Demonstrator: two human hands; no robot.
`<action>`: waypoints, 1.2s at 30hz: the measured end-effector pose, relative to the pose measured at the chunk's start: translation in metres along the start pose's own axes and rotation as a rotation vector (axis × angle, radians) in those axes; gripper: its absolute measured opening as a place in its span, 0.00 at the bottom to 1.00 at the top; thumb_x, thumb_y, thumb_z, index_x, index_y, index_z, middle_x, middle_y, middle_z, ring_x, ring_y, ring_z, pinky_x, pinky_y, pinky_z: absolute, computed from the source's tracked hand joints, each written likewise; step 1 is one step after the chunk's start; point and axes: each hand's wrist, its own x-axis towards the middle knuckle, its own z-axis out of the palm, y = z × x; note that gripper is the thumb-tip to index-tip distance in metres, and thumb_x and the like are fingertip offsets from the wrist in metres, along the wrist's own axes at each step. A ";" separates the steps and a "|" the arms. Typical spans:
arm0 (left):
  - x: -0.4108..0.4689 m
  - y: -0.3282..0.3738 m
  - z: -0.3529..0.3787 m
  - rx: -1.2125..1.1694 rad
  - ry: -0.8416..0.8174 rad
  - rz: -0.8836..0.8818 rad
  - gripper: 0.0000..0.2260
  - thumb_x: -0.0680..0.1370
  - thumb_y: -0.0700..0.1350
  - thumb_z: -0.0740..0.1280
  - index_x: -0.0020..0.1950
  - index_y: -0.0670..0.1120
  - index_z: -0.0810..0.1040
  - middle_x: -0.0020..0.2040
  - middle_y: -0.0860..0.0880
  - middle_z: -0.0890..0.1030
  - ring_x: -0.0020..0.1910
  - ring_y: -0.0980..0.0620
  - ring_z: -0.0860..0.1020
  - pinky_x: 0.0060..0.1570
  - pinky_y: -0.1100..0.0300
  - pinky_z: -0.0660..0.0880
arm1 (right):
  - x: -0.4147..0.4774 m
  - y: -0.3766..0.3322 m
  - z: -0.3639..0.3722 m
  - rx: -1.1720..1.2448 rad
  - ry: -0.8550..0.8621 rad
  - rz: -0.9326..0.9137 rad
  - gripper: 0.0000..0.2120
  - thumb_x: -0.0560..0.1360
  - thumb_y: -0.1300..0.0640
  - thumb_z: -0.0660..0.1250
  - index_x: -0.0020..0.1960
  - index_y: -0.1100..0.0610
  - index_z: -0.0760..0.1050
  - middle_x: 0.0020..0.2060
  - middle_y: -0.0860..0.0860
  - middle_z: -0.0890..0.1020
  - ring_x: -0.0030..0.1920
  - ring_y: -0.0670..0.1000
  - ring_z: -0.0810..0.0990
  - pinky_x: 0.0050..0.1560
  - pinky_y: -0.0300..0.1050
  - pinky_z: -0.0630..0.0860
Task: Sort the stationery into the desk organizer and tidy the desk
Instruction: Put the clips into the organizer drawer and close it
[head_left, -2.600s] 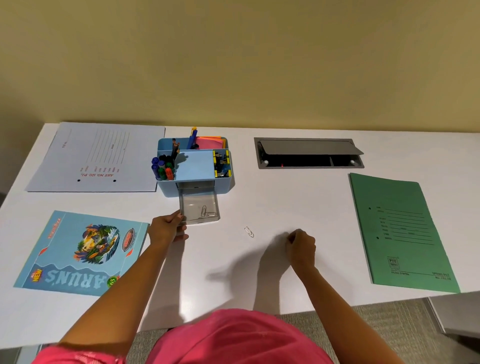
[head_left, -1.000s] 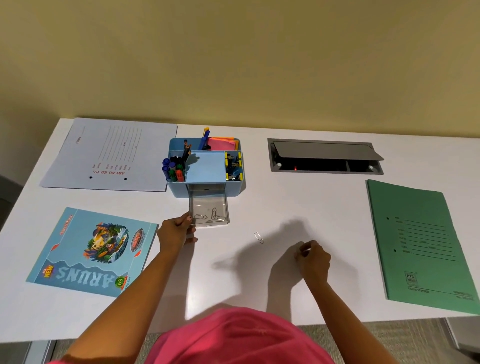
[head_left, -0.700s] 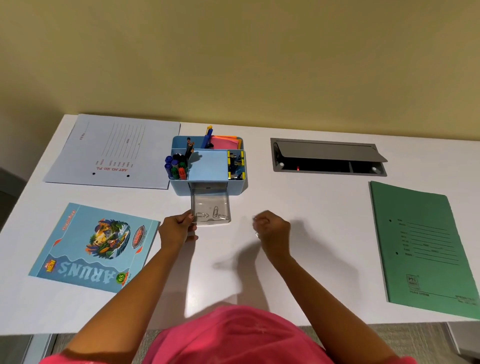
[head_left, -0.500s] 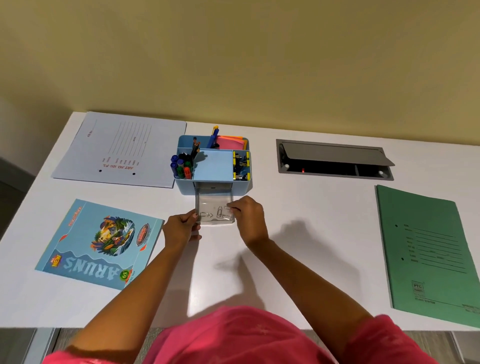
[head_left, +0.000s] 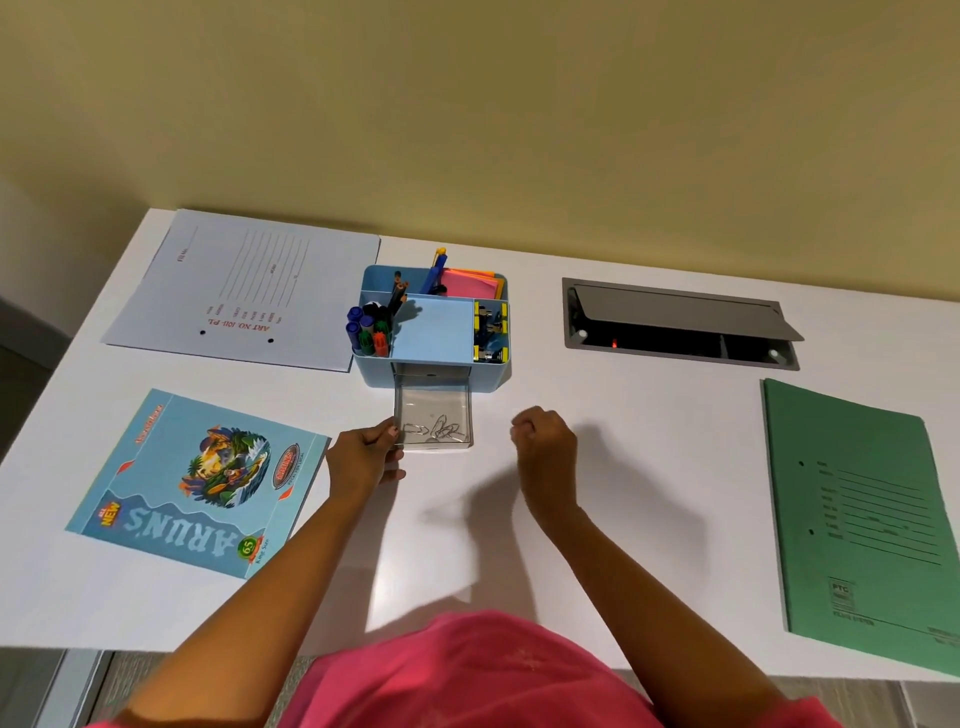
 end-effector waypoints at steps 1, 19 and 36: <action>-0.001 0.000 0.000 -0.006 -0.002 0.002 0.12 0.79 0.43 0.64 0.59 0.38 0.79 0.41 0.38 0.79 0.38 0.42 0.77 0.26 0.64 0.78 | -0.005 0.010 -0.004 -0.064 -0.007 0.038 0.06 0.72 0.63 0.60 0.40 0.59 0.76 0.36 0.54 0.78 0.38 0.53 0.76 0.38 0.42 0.70; -0.001 0.003 -0.002 -0.057 -0.030 -0.036 0.13 0.79 0.42 0.64 0.60 0.37 0.78 0.42 0.38 0.79 0.40 0.41 0.78 0.28 0.64 0.79 | -0.006 0.031 -0.009 -0.418 -0.323 0.388 0.07 0.74 0.58 0.67 0.42 0.62 0.78 0.38 0.56 0.82 0.41 0.56 0.81 0.36 0.41 0.72; -0.001 0.007 -0.001 -0.169 -0.031 -0.113 0.14 0.78 0.39 0.65 0.62 0.37 0.76 0.47 0.39 0.80 0.42 0.42 0.78 0.29 0.64 0.79 | 0.013 -0.044 0.054 -0.021 -0.255 -0.104 0.07 0.77 0.64 0.57 0.45 0.62 0.73 0.42 0.57 0.78 0.43 0.54 0.75 0.43 0.41 0.71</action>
